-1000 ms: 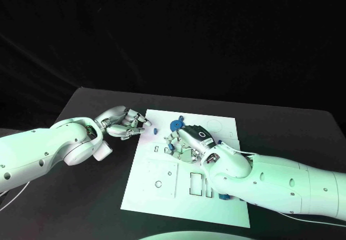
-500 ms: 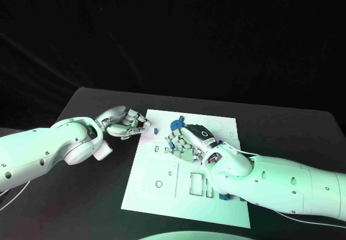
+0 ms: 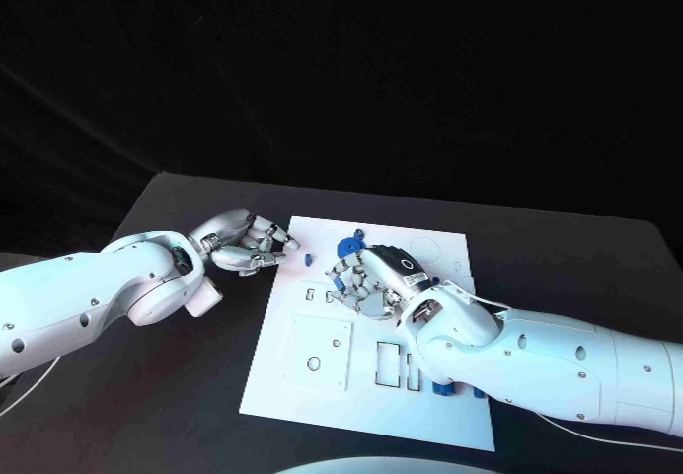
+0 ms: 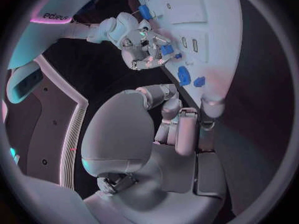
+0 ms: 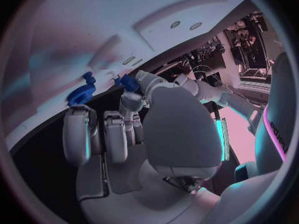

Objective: Assemble the parts on the task board

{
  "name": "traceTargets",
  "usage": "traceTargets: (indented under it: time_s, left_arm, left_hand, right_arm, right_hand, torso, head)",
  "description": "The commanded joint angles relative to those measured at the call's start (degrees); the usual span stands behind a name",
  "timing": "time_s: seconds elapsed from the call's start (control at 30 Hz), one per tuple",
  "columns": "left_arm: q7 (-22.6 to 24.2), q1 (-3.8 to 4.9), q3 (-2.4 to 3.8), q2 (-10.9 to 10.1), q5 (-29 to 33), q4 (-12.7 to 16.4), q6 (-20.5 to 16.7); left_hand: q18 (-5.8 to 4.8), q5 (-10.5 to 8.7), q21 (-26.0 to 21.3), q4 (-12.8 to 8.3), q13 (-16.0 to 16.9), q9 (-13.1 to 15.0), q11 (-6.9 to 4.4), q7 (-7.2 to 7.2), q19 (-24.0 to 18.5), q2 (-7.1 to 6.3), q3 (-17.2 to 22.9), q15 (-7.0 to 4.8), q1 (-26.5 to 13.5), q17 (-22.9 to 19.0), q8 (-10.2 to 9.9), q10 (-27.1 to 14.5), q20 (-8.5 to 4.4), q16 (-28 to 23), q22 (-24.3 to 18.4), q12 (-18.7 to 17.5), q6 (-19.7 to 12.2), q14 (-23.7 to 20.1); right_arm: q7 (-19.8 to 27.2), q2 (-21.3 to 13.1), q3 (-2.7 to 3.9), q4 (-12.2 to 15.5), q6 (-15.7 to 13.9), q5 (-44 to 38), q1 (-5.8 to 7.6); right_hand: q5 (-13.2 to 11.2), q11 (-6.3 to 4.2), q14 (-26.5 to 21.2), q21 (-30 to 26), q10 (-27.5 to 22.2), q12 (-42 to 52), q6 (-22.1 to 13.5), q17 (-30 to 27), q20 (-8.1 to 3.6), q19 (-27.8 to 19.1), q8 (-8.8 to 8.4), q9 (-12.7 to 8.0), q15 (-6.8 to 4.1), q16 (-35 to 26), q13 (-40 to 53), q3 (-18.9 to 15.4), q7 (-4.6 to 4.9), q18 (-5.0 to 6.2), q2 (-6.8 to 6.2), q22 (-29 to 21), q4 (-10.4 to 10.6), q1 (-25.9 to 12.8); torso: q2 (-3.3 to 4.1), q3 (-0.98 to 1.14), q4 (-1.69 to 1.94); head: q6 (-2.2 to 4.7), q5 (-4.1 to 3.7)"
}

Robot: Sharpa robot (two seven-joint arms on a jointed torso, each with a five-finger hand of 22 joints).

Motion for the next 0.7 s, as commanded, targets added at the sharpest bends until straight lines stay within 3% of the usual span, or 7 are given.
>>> traceTargets:
  time_s: [0.03,0.3,0.7]
  left_arm:
    - [0.0,0.05,0.04,0.1,-0.4,0.1,1.0]
    - [-0.1,0.05,0.04,0.1,-0.6,0.1,1.1]
    - [-0.2,0.05,0.04,0.0,-0.8,0.1,1.3]
  left_hand:
    - [-0.89,-0.11,0.3,0.2,0.0,0.1,0.10,0.01,-0.1,-0.32,0.1,0.37,-0.1,5.8,-0.3,0.0,0.18,0.3,0.1,-0.3,0.2,2.5]
    - [-0.89,-0.11,0.3,0.2,0.0,0.1,0.10,0.01,-0.1,-0.32,0.1,0.37,-0.1,5.8,-0.3,0.0,0.18,0.3,0.1,-0.3,0.2,2.5]
    - [-0.91,-0.15,0.4,0.1,-0.1,0.1,0.11,0.02,0.0,-0.30,0.1,0.39,-0.1,5.8,-0.4,0.0,0.23,0.3,0.2,-0.3,0.3,2.5]
  right_arm:
    - [1.3,0.0,-0.01,0.0,-0.4,1.5,-0.04]
    - [1.6,0.1,-0.01,-0.3,-0.2,1.8,-0.18]
    - [2.5,0.4,-0.02,-0.8,-0.8,2.6,-0.92]
  right_hand:
    - [-0.4,-0.03,5.8,-0.5,-0.7,-3.2,0.1,13.7,-0.48,0.5,-0.05,0.1,-0.31,-0.2,-2.3,0.4,0.13,-0.08,-0.80,9.2,0.0,-0.1]
    - [-0.6,-0.06,5.6,-1.2,-2.0,-12.6,0.3,13.1,-0.52,0.3,0.14,0.4,-0.36,-0.4,-9.0,1.4,0.08,0.06,-1.24,9.0,-0.1,-0.3]
    - [-0.7,-0.08,5.6,-1.2,-1.8,-12.8,0.3,13.1,-0.53,0.3,0.18,0.4,-0.37,-0.4,-9.2,1.5,0.06,0.05,-1.26,9.0,-0.2,-0.3]
  torso:
    - [0.01,0.01,0.02]
    - [0.06,0.01,0.04]
    - [0.05,0.00,0.11]
  head:
    - [-0.02,0.01]
    - [-0.12,0.08]
    - [-0.58,0.40]
